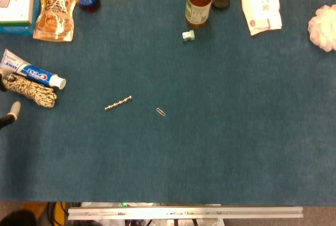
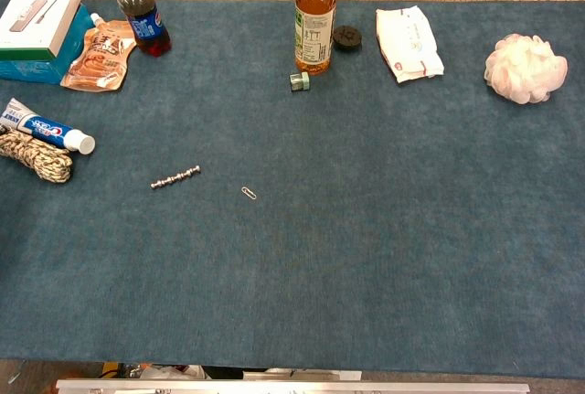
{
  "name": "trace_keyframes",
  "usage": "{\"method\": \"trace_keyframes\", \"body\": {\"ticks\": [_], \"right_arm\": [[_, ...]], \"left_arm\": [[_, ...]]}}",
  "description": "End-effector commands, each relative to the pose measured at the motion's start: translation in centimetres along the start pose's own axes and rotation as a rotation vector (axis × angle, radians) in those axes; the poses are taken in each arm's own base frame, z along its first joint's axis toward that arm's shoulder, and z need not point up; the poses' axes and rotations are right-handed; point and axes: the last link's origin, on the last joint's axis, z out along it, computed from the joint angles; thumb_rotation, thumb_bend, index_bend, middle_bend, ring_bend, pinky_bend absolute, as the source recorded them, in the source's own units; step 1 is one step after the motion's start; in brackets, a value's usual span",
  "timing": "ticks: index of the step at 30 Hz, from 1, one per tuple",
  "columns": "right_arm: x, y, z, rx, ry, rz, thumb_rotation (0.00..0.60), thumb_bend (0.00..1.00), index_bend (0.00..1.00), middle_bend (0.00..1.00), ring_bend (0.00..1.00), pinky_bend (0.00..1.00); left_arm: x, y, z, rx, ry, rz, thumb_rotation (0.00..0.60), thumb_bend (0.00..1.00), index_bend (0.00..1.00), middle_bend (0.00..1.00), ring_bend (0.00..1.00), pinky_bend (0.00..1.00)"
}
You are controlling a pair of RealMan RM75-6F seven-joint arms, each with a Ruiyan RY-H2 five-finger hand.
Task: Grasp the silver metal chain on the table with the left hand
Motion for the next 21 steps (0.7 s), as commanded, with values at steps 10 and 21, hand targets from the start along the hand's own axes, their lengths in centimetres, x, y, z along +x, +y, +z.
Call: {"method": "trace_keyframes", "body": {"ticks": [10,21], "right_arm": [[0.1,-0.2,0.4,0.016,0.001,0.0,0.6,0.26,0.53,0.52,0.54,0.56],[-0.2,0.2,0.5,0.002,-0.009,-0.003,0.6,0.26,0.53,0.52,0.54,0.56]], "left_arm": [[-0.8,2.7,1.5,-0.124,-0.037,-0.005,0.6,0.25,0.28,0.48,0.45,0.65],[-4.4,9.3,3.8,-0.349,-0.198,0.054,0.6,0.25,0.38,0.63,0.59,0.65]]}}
